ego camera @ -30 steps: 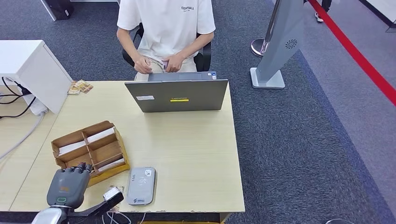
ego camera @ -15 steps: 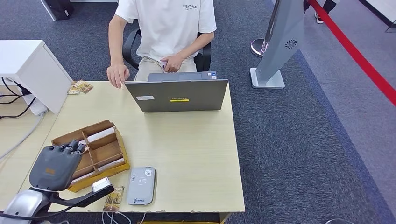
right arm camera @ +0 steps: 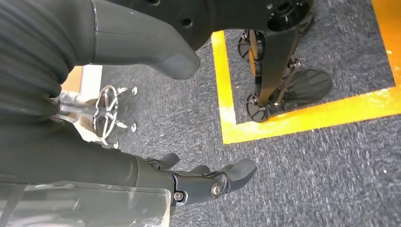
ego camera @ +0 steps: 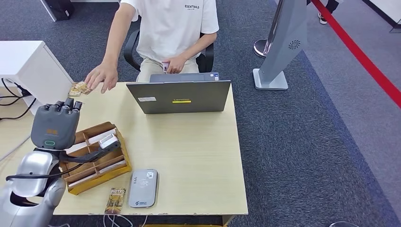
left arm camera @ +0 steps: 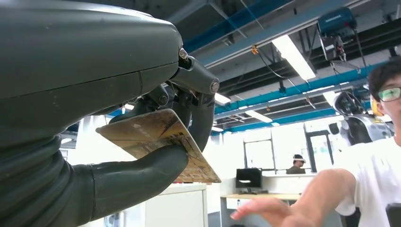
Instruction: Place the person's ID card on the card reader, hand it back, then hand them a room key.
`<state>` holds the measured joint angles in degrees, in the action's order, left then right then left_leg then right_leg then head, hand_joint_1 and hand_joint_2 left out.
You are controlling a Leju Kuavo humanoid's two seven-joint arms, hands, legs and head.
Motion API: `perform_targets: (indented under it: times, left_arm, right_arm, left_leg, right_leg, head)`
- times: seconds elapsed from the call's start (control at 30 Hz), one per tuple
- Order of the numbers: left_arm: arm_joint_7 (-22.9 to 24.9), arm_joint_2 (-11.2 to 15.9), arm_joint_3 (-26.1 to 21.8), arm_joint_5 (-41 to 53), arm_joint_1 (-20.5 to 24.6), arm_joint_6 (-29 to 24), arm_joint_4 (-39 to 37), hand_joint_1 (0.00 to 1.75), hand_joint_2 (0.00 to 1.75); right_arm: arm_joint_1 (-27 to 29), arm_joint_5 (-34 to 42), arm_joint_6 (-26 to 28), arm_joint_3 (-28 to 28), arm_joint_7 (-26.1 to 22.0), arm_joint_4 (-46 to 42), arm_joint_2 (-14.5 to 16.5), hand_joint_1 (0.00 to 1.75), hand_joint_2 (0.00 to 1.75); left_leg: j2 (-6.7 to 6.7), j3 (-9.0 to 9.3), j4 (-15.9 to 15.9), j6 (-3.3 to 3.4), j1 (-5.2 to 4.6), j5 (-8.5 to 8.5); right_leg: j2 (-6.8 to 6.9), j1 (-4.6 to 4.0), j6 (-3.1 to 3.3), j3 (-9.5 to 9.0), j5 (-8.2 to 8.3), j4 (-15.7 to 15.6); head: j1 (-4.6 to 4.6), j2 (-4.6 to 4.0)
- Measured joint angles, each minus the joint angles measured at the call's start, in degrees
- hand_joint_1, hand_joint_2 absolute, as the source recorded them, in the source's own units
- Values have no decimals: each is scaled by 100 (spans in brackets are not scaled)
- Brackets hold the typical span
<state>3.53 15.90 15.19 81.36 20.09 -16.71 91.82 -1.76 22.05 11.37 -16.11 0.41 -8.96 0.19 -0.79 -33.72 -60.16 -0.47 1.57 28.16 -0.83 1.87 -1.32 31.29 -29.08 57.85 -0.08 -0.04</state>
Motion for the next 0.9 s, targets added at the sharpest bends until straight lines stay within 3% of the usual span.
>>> perform_targets:
  times: [0.33, 0.57, 0.67, 0.8, 0.9]
  left_arm:
    - [-11, -466, 0, 278, 973, -948, -1917, 175, 175]
    - [52, -632, 0, 446, 1599, -1214, -3257, 175, 175]
    - [102, -679, 0, 539, 1772, -1325, -3554, 175, 175]
    - [90, -719, 0, 540, 2208, -910, -3641, 0, 175]
    - [40, -752, 0, 422, 2379, -712, -3566, 0, 175]
  right_arm:
    - [-33, -252, -119, -308, 204, 0, 1, 0, 175]
    - [-51, -349, -186, -474, 258, 0, 1, 0, 175]
    - [-67, -355, -209, -518, 20, -7, 4, 0, 175]
    - [-215, -355, -228, -541, -310, -23, 15, 0, 175]
    - [-281, -354, -227, -542, -332, -31, 28, 0, 175]
  left_leg:
    - [2, -1, 0, -2, 1, -2]
    - [2, -2, 0, -2, 1, -6]
    - [0, -7, 0, -1, 1, -8]
    - [-1, -16, -1, 0, 2, -16]
    - [-2, -15, -1, 0, 1, -16]
  right_leg:
    - [-5, -1, 0, 3, 0, 2]
    - [-7, -1, 0, 2, 0, 4]
    - [-5, -1, 0, 6, 1, 4]
    - [-3, -1, -5, 12, 7, 5]
    - [-1, -1, -5, 10, 8, 5]
  head:
    - [0, 0]
    - [1, 0]
    - [1, 0]
    - [0, 0]
    - [1, 0]
